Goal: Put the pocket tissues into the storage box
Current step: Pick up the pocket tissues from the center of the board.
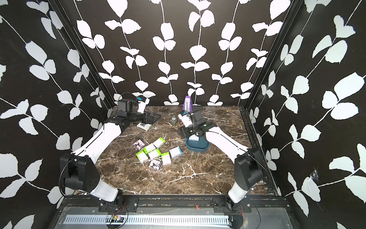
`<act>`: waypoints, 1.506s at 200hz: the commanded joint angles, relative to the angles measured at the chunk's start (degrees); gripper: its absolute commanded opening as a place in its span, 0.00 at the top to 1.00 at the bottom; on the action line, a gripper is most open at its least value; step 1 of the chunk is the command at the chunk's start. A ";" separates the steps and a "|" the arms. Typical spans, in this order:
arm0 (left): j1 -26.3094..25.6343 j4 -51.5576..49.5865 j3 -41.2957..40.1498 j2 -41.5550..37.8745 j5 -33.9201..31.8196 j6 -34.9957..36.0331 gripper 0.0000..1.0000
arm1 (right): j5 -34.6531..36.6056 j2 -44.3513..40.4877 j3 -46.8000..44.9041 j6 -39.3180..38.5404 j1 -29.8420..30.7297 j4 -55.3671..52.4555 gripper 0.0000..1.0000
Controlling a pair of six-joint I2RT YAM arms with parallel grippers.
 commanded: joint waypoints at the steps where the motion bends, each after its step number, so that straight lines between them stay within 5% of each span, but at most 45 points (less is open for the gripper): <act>1: 0.15 2.22 -1.04 -1.85 -0.70 -1.38 0.01 | -3.49 2.73 3.26 -7.98 3.44 -2.87 0.24; 142: 0.17 8.83 -4.24 -2.36 -1.46 -8.24 0.01 | 1.35 9.06 -1.71 -27.80 9.44 -5.74 0.12; 301: 0.22 6.46 -2.65 -1.56 -2.37 -6.08 0.01 | 6.88 17.27 3.86 -36.74 10.28 -6.82 0.09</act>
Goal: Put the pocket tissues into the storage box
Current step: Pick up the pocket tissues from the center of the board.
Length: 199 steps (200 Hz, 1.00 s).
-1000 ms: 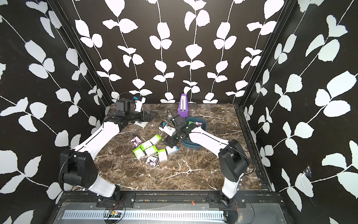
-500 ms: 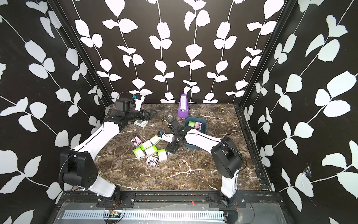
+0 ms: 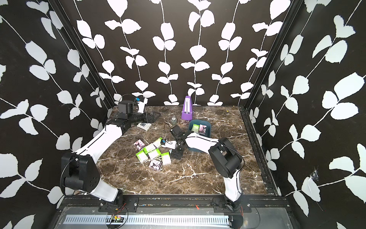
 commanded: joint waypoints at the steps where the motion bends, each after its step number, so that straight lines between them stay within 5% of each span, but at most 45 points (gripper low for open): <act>1: 0.22 -0.84 1.08 -1.56 -0.12 1.44 0.01 | 1.52 1.41 3.24 -2.18 0.46 -0.97 0.09; 146: 0.23 -1.53 0.64 -1.74 -0.93 2.38 0.01 | 1.37 5.30 5.75 -3.81 0.31 -4.94 0.10; 173: 0.23 -1.51 0.51 -1.74 -0.98 2.38 0.01 | 1.11 5.81 6.15 -2.85 0.30 -5.02 0.17; 199: 0.24 -1.55 0.51 -1.83 -0.91 2.41 0.01 | 0.12 6.77 8.23 -2.38 0.32 -7.06 0.35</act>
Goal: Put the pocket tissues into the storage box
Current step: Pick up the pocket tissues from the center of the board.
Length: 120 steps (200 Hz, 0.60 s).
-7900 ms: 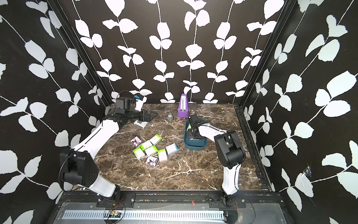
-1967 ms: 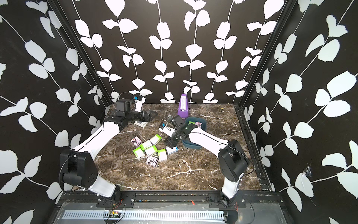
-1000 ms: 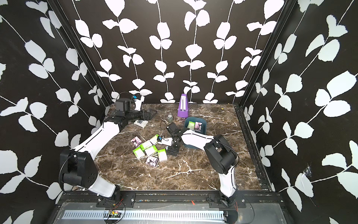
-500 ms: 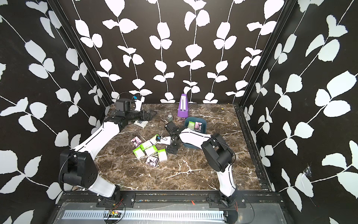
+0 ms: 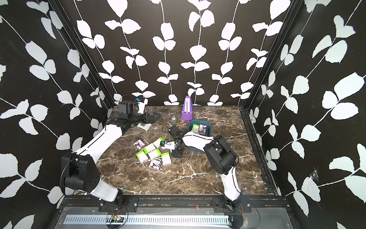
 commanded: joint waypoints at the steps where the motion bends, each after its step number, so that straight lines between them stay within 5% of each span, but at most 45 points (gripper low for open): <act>1: 0.23 -0.28 0.46 -1.83 -0.19 0.95 0.01 | -1.25 1.41 3.73 1.12 0.32 -2.83 0.35; 24: 0.24 -0.35 0.35 -1.96 -0.30 1.15 0.01 | -1.15 1.62 4.41 1.37 0.32 -3.22 0.47; 120: 0.23 0.56 -0.18 -2.17 0.01 0.80 0.01 | -0.68 -6.92 7.42 8.14 -0.52 0.48 0.48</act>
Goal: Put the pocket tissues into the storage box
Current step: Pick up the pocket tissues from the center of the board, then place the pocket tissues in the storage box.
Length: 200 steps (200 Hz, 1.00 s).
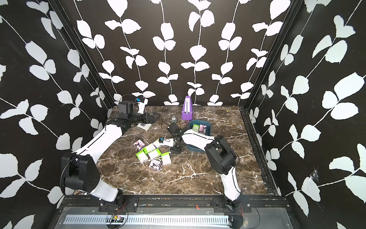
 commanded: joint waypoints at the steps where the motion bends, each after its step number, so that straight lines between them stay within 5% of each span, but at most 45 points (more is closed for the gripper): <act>1: 0.23 0.59 -0.19 -2.22 0.22 0.38 0.01 | -0.38 -5.33 3.48 3.42 -0.48 2.24 0.48; 77: 0.23 1.43 -1.57 -3.13 0.21 0.72 0.01 | -3.18 -16.45 -5.82 12.78 -11.78 10.72 0.49; 147: 0.64 0.89 -0.95 -2.88 0.55 1.57 0.01 | 9.64 -16.78 -5.56 1.08 -19.93 -0.72 0.49; 200: 0.68 0.74 -0.70 -2.80 0.52 1.61 0.01 | 12.44 -11.33 -2.78 -5.24 -22.02 -6.31 0.49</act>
